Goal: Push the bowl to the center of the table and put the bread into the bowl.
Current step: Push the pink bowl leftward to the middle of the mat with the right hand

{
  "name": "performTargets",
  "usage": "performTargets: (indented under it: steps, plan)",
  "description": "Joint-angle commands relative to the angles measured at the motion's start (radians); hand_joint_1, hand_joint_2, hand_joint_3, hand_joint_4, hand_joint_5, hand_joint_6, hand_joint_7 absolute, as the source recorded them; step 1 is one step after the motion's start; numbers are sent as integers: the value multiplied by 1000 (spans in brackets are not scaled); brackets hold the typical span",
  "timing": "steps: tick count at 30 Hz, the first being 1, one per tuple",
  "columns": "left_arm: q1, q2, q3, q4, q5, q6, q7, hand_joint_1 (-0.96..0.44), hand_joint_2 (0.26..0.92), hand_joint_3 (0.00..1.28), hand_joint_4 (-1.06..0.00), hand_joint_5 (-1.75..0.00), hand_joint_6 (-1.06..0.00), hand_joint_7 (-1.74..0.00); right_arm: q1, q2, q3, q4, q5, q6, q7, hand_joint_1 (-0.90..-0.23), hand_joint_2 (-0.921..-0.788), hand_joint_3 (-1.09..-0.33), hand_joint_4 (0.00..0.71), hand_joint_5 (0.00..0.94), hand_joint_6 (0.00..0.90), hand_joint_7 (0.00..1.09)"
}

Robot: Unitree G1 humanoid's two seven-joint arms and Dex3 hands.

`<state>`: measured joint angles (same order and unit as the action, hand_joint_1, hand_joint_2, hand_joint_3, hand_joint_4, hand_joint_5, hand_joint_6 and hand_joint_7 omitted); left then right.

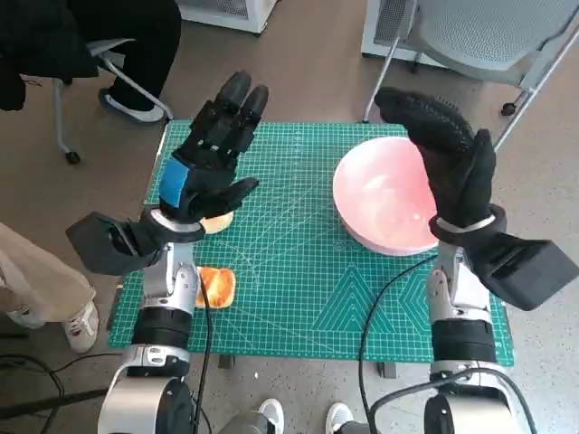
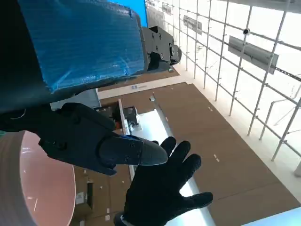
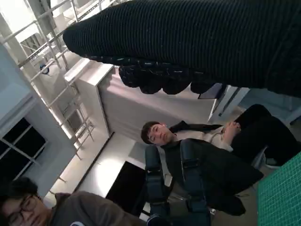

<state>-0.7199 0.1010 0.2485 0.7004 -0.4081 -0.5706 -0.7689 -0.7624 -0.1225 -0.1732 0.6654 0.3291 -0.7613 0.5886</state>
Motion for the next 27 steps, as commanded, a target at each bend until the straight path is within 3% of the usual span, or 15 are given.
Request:
performTargets:
  steps: [1,7,17,27]
  plan:
    - [5,-3,-5,11,0,-17,-1,-555,921,234,-11,-2,-162,-11,16,-33,-18,8,15,21,11,-661,-921,-746,185,1,88,435]
    - [1,-2,-4,20,-2,-20,-3,-555,921,233,-14,-3,-165,-12,-33,-95,-69,97,38,17,23,-648,-921,-740,182,1,83,427]
    - [1,1,-1,19,-7,-17,-4,-554,921,235,-15,-3,-166,-13,-113,-191,-124,294,-42,-41,-103,-650,-921,-774,170,0,83,423]
    - [3,6,4,13,-16,-10,-8,-555,921,237,-13,-1,-166,-13,-172,-266,-134,479,-112,-17,-229,-667,-921,-781,160,0,66,405]
